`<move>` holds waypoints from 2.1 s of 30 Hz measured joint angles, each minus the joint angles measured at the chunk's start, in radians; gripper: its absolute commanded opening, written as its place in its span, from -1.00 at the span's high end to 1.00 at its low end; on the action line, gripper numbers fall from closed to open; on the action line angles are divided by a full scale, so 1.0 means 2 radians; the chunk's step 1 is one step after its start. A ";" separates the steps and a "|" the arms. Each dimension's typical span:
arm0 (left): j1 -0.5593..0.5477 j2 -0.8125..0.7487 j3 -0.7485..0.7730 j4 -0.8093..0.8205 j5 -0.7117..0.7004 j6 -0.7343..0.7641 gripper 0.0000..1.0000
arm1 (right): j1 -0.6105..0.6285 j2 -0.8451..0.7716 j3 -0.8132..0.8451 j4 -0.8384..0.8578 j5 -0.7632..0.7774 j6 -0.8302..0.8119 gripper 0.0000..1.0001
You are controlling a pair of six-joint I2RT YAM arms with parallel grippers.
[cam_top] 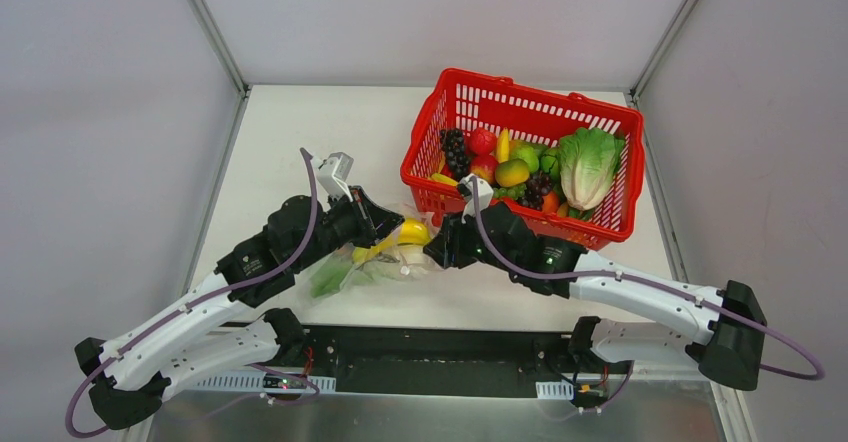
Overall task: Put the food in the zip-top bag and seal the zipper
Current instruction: Adjust the fake fruit in the zipper food storage bag.
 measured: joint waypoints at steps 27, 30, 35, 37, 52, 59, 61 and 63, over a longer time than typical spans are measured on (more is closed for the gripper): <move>0.000 0.008 0.000 0.000 0.000 0.000 1.00 | -0.022 0.028 -0.057 0.103 -0.016 -0.040 0.88; 0.000 0.009 0.000 0.000 0.000 0.000 1.00 | -0.022 0.028 -0.057 0.101 -0.015 -0.059 0.92; 0.000 0.010 0.000 0.000 0.000 0.000 1.00 | 0.002 0.021 -0.042 0.074 0.011 -0.097 0.94; 0.000 0.012 0.000 0.000 0.000 0.000 1.00 | 0.019 0.022 -0.021 0.052 0.028 -0.115 0.98; 0.000 0.025 0.000 -0.004 0.000 0.000 1.00 | 0.093 0.099 0.078 -0.004 0.160 -0.196 0.87; 0.000 0.022 0.000 -0.004 0.000 0.000 1.00 | 0.121 0.093 0.073 0.039 0.162 -0.263 0.62; 0.000 0.022 0.000 -0.004 0.000 0.000 1.00 | 0.125 0.087 0.068 0.050 0.141 -0.277 0.58; 0.000 0.022 0.000 -0.004 0.000 0.000 1.00 | 0.127 0.084 0.064 0.060 0.121 -0.283 0.53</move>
